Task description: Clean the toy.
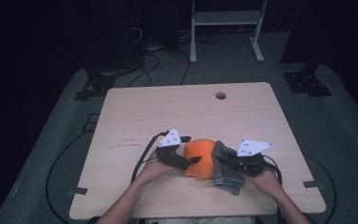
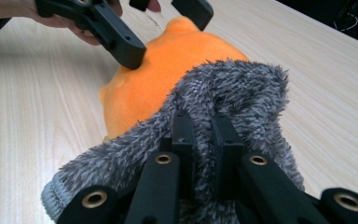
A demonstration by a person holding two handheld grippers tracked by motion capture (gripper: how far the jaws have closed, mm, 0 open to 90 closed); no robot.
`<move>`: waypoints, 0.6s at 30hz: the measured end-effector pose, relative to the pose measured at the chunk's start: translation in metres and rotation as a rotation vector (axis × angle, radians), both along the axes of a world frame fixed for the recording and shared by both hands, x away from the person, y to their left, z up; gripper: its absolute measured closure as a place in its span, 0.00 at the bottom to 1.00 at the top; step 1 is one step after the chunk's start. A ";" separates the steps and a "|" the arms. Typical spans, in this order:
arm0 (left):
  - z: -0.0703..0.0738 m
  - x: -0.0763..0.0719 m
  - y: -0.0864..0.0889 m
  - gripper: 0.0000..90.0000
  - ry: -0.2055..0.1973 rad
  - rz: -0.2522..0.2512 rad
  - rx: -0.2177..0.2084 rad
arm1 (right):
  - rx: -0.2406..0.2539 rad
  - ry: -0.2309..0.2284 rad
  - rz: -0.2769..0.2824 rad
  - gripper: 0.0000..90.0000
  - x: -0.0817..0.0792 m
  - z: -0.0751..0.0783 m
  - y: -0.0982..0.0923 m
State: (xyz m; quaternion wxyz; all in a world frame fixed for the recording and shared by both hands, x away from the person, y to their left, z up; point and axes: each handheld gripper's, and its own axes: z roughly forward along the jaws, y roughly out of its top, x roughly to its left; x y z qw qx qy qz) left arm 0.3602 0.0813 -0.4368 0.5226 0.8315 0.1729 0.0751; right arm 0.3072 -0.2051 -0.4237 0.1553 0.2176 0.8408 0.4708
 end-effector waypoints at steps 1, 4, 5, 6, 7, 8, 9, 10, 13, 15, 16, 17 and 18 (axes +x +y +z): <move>-0.002 0.000 -0.001 0.18 0.010 -0.001 0.007 | 0.007 0.011 -0.003 0.91 -0.001 -0.001 -0.002; -0.002 -0.006 -0.003 0.29 -0.038 -0.017 0.014 | 0.011 0.029 -0.017 0.91 -0.002 -0.006 -0.008; -0.002 -0.008 -0.004 0.31 -0.048 -0.017 0.015 | 0.010 0.040 -0.024 0.90 -0.003 -0.008 -0.011; -0.002 -0.008 -0.004 0.33 -0.056 -0.022 0.019 | 0.001 0.046 -0.029 0.90 -0.004 -0.010 -0.015; -0.002 -0.008 -0.004 0.34 -0.059 -0.024 0.020 | -0.004 0.061 -0.037 0.90 -0.005 -0.011 -0.018; -0.002 -0.009 -0.004 0.34 -0.061 -0.023 0.020 | -0.013 0.079 -0.044 0.90 -0.005 -0.012 -0.022; -0.003 -0.009 -0.003 0.35 -0.063 -0.023 0.016 | -0.019 0.083 -0.048 0.90 -0.006 -0.012 -0.024; -0.004 -0.009 -0.003 0.35 -0.066 -0.025 0.011 | -0.007 0.083 -0.050 0.90 -0.007 -0.010 -0.026; -0.005 -0.011 -0.004 0.37 -0.090 -0.038 0.012 | 0.034 0.050 -0.033 0.90 -0.011 0.002 -0.021; -0.004 -0.014 -0.006 0.38 -0.112 -0.050 0.023 | 0.048 0.021 -0.014 0.90 -0.008 0.014 -0.009; -0.004 -0.016 -0.006 0.38 -0.125 -0.057 0.029 | 0.045 0.012 -0.004 0.90 -0.006 0.018 -0.003; -0.003 -0.018 -0.007 0.39 -0.137 -0.061 0.034 | 0.034 -0.002 0.003 0.90 -0.003 0.021 0.003; -0.003 -0.019 -0.006 0.40 -0.145 -0.062 0.043 | 0.015 -0.004 0.004 0.90 0.000 0.023 0.009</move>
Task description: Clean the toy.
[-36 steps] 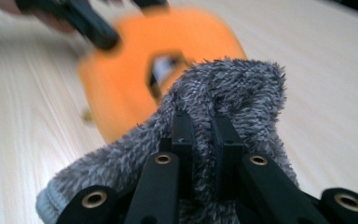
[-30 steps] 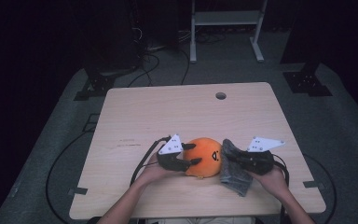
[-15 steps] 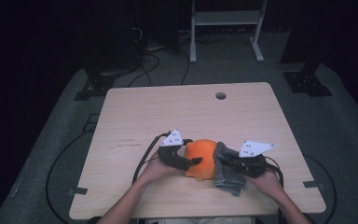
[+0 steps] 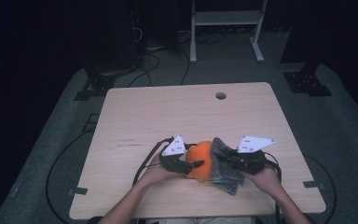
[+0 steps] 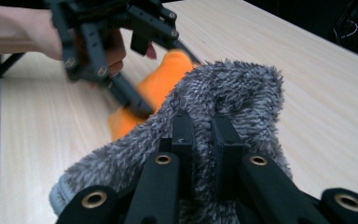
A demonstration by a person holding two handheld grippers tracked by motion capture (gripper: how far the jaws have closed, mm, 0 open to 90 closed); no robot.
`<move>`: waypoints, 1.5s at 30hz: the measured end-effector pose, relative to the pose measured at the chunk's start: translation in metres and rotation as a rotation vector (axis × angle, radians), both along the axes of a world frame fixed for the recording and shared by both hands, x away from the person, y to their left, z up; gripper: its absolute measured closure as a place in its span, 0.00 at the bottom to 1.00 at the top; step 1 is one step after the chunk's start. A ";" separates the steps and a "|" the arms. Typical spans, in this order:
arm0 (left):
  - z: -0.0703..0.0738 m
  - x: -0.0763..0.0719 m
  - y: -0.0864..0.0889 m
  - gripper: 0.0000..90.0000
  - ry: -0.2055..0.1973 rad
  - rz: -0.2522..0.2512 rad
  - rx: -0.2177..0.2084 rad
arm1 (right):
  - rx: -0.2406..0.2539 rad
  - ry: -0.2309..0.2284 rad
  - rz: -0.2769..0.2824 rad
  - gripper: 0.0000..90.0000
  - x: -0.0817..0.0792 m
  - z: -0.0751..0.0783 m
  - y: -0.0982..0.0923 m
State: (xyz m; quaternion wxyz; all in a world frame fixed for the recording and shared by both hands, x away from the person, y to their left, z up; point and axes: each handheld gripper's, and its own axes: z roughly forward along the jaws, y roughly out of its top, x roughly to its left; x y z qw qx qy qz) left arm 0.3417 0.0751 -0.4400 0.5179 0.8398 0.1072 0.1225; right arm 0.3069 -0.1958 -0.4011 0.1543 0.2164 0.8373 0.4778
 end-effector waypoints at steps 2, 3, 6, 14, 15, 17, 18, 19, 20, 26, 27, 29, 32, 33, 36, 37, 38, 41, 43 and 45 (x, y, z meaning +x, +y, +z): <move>-0.001 0.000 0.002 0.40 0.015 0.006 -0.003 | -0.009 0.002 0.005 0.90 0.006 0.000 0.006; -0.002 0.002 0.005 0.40 0.032 0.008 -0.020 | -0.006 0.012 0.001 0.90 0.007 -0.001 0.006; -0.004 0.004 0.007 0.40 0.049 0.011 -0.034 | -0.001 0.024 -0.018 0.91 0.009 -0.006 0.002; -0.003 0.004 0.008 0.40 0.052 0.009 -0.035 | -0.012 0.099 -0.077 0.91 0.005 -0.022 -0.028; -0.003 0.003 0.008 0.40 0.046 0.008 -0.033 | -0.019 0.101 -0.080 0.91 0.004 -0.023 -0.031; -0.003 0.001 0.005 0.40 0.019 0.008 -0.022 | 0.002 0.110 -0.075 0.91 0.002 -0.023 -0.035; -0.003 0.000 0.005 0.41 0.009 0.011 -0.017 | 0.024 0.097 -0.054 0.91 -0.001 -0.022 -0.035; -0.003 -0.001 0.003 0.41 -0.003 0.008 -0.016 | 0.033 0.093 -0.046 0.91 -0.003 -0.021 -0.034; -0.003 -0.002 0.002 0.41 -0.010 0.005 -0.013 | 0.039 0.089 -0.037 0.91 -0.004 -0.020 -0.031; -0.002 -0.008 0.000 0.41 -0.057 -0.015 0.008 | 0.037 0.040 -0.002 0.91 0.004 -0.003 -0.005; -0.003 -0.007 0.001 0.42 -0.052 -0.014 0.007 | 0.034 0.049 0.004 0.91 0.007 -0.003 -0.003; -0.004 -0.004 0.003 0.42 -0.035 -0.013 -0.005 | 0.032 0.059 0.001 0.91 0.012 -0.005 -0.003; -0.004 -0.002 0.004 0.42 -0.015 -0.014 -0.019 | 0.030 0.074 -0.022 0.91 0.013 -0.010 -0.011; -0.004 -0.002 0.004 0.42 -0.011 -0.014 -0.021 | 0.026 0.077 -0.034 0.91 0.013 -0.013 -0.016; -0.004 -0.002 0.005 0.42 -0.015 -0.017 -0.017 | 0.030 0.114 -0.073 0.91 0.012 -0.024 -0.031; -0.004 -0.002 0.004 0.42 -0.019 -0.018 -0.017 | 0.031 0.124 -0.080 0.91 0.011 -0.026 -0.034; -0.004 -0.002 0.004 0.42 -0.021 -0.017 -0.015 | 0.025 0.136 -0.087 0.91 0.010 -0.030 -0.038; -0.003 -0.002 0.003 0.42 -0.018 -0.013 -0.011 | -0.003 0.149 -0.095 0.91 0.004 -0.032 -0.043; -0.004 -0.001 0.003 0.42 -0.018 -0.011 -0.012 | 0.013 0.143 -0.085 0.91 0.001 -0.029 -0.044; -0.004 -0.001 0.003 0.42 -0.017 -0.007 -0.013 | 0.019 0.117 -0.063 0.91 -0.003 -0.021 -0.038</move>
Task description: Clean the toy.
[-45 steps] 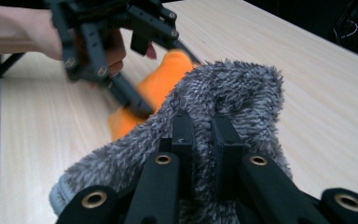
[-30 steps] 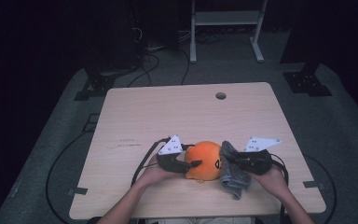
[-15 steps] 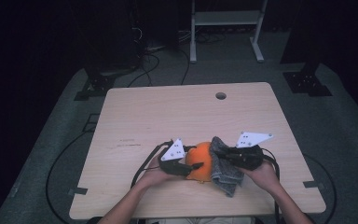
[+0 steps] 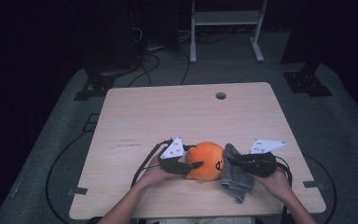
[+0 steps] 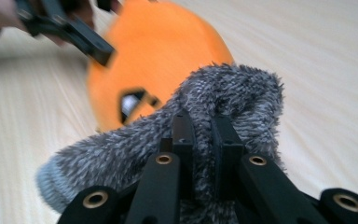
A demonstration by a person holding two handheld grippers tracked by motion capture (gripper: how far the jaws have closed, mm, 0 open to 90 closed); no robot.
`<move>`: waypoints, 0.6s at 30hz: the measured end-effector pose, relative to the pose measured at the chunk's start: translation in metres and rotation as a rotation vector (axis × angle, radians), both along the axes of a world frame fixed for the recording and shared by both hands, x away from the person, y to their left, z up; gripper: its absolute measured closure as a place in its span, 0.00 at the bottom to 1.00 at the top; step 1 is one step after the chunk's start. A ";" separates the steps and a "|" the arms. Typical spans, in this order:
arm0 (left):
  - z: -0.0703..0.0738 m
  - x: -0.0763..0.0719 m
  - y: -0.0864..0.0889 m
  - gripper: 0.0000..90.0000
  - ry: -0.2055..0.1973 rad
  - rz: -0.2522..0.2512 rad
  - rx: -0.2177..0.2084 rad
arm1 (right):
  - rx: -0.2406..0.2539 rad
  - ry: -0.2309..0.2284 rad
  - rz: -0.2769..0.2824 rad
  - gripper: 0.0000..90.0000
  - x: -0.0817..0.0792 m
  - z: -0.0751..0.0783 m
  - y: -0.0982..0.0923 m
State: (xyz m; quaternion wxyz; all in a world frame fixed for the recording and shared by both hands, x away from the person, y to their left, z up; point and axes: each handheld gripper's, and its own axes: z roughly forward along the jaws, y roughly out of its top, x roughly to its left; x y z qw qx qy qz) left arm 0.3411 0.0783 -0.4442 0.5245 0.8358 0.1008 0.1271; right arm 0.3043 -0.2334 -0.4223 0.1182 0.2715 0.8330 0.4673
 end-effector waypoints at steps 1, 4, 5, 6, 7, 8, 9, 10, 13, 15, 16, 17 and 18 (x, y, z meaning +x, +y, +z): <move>0.000 0.000 0.000 0.42 -0.004 0.001 0.004 | 0.012 -0.011 0.015 0.91 -0.001 0.004 0.005; 0.000 0.000 0.000 0.42 0.001 0.001 0.004 | 0.020 -0.049 0.059 0.91 -0.001 0.014 0.023; 0.000 0.001 0.001 0.42 0.010 -0.003 -0.001 | 0.004 -0.057 0.068 0.91 0.000 0.015 0.028; 0.001 0.002 0.003 0.39 0.040 -0.012 -0.023 | -0.015 -0.062 0.072 0.91 0.001 0.014 0.032; 0.001 0.005 0.007 0.34 0.091 -0.022 -0.055 | -0.024 -0.063 0.074 0.91 0.002 0.012 0.033; 0.000 0.011 0.011 0.29 0.180 -0.041 -0.111 | -0.018 -0.060 0.073 0.91 0.002 0.010 0.033; -0.001 0.015 0.014 0.27 0.230 -0.046 -0.148 | -0.009 -0.064 0.065 0.91 0.002 0.007 0.031; -0.001 0.016 0.016 0.27 0.243 -0.044 -0.158 | -0.014 -0.065 0.056 0.91 0.002 0.005 0.030; -0.001 0.016 0.016 0.39 0.209 -0.022 -0.137 | -0.010 -0.055 0.035 0.91 0.002 0.001 0.023; 0.000 0.010 0.011 0.45 0.150 -0.007 -0.102 | 0.002 -0.049 0.034 0.91 0.003 0.004 0.020; 0.001 0.008 0.009 0.48 0.125 -0.006 -0.092 | 0.025 -0.051 0.041 0.91 0.002 0.008 0.020; 0.002 0.007 0.007 0.49 0.114 -0.007 -0.088 | 0.057 -0.065 0.054 0.91 0.001 0.014 0.022; 0.003 0.004 0.005 0.50 0.095 -0.008 -0.078 | 0.063 -0.076 0.062 0.91 0.000 0.017 0.025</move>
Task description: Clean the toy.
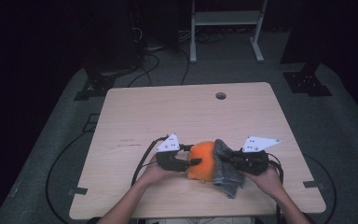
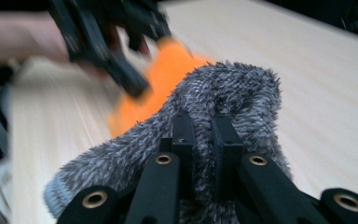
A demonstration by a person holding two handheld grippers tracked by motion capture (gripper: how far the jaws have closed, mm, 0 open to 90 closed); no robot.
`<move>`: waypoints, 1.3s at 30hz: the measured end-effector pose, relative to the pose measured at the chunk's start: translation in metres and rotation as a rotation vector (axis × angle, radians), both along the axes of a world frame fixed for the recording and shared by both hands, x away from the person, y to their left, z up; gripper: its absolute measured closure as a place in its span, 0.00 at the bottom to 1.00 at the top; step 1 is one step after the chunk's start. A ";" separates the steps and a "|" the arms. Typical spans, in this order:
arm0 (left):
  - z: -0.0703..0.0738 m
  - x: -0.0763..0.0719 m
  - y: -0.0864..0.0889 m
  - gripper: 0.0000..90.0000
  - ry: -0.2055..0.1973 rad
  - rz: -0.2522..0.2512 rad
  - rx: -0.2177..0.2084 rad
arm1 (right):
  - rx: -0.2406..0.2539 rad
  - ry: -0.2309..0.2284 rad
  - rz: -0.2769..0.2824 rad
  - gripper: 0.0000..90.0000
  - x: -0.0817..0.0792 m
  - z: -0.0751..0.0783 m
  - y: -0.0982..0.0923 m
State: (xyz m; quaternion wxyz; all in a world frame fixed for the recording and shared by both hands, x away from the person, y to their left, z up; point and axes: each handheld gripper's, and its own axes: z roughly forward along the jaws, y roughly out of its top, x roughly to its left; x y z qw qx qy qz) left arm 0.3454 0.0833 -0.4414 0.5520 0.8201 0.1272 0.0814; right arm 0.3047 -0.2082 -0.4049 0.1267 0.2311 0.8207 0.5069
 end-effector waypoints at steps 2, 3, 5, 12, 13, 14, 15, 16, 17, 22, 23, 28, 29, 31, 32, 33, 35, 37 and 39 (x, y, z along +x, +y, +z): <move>0.002 -0.005 -0.004 0.51 -0.044 -0.009 0.021 | -0.010 -0.026 0.020 0.91 -0.001 0.009 0.013; 0.003 -0.007 -0.006 0.51 -0.058 -0.013 0.026 | -0.021 -0.031 0.027 0.91 0.000 0.010 0.017; 0.004 -0.008 -0.004 0.50 -0.059 -0.022 0.033 | -0.081 -0.043 0.025 0.91 0.003 0.008 0.026; 0.003 -0.005 -0.004 0.50 -0.011 -0.016 -0.007 | -0.082 -0.005 -0.018 0.91 0.005 0.004 0.013; 0.004 -0.007 -0.005 0.52 -0.029 -0.015 0.004 | -0.079 -0.011 -0.013 0.91 0.004 0.007 0.015; 0.005 -0.010 -0.007 0.52 -0.060 -0.014 0.016 | -0.076 -0.018 -0.003 0.91 0.003 0.009 0.017; 0.006 -0.013 -0.009 0.52 -0.090 -0.018 0.026 | -0.066 -0.023 0.016 0.91 0.003 0.013 0.021; 0.007 -0.016 -0.011 0.53 -0.118 -0.021 0.034 | -0.070 -0.028 0.027 0.91 0.002 0.016 0.026; 0.009 -0.020 -0.014 0.53 -0.155 -0.023 0.048 | -0.077 -0.032 0.034 0.91 0.003 0.018 0.030; 0.008 -0.017 -0.008 0.54 -0.117 -0.035 0.023 | -0.151 -0.047 0.018 0.91 0.006 0.021 0.035; 0.008 -0.015 -0.008 0.53 -0.109 -0.039 0.021 | -0.158 -0.040 0.004 0.91 0.007 0.020 0.031; 0.010 -0.020 -0.014 0.55 -0.158 -0.044 0.056 | -0.135 -0.027 0.009 0.91 0.007 0.020 0.023; 0.010 -0.021 -0.015 0.56 -0.168 -0.046 0.058 | -0.113 -0.025 0.033 0.91 0.005 0.022 0.025; 0.010 -0.022 -0.015 0.57 -0.173 -0.046 0.066 | -0.080 -0.013 0.063 0.91 0.005 0.024 0.031; 0.010 -0.021 -0.013 0.57 -0.167 -0.041 0.070 | -0.097 -0.016 0.058 0.91 0.006 0.024 0.033; 0.009 -0.019 -0.012 0.58 -0.156 -0.035 0.066 | -0.111 -0.016 0.048 0.91 0.007 0.023 0.034; 0.006 -0.014 -0.007 0.59 -0.126 -0.017 0.062 | -0.131 -0.016 0.020 0.91 0.010 0.019 0.030; 0.005 -0.010 -0.003 0.59 -0.101 -0.008 0.057 | -0.125 0.003 -0.009 0.91 0.010 0.014 0.023; 0.003 -0.006 0.000 0.58 -0.088 0.012 0.055 | -0.106 0.009 -0.013 0.91 0.005 0.010 0.020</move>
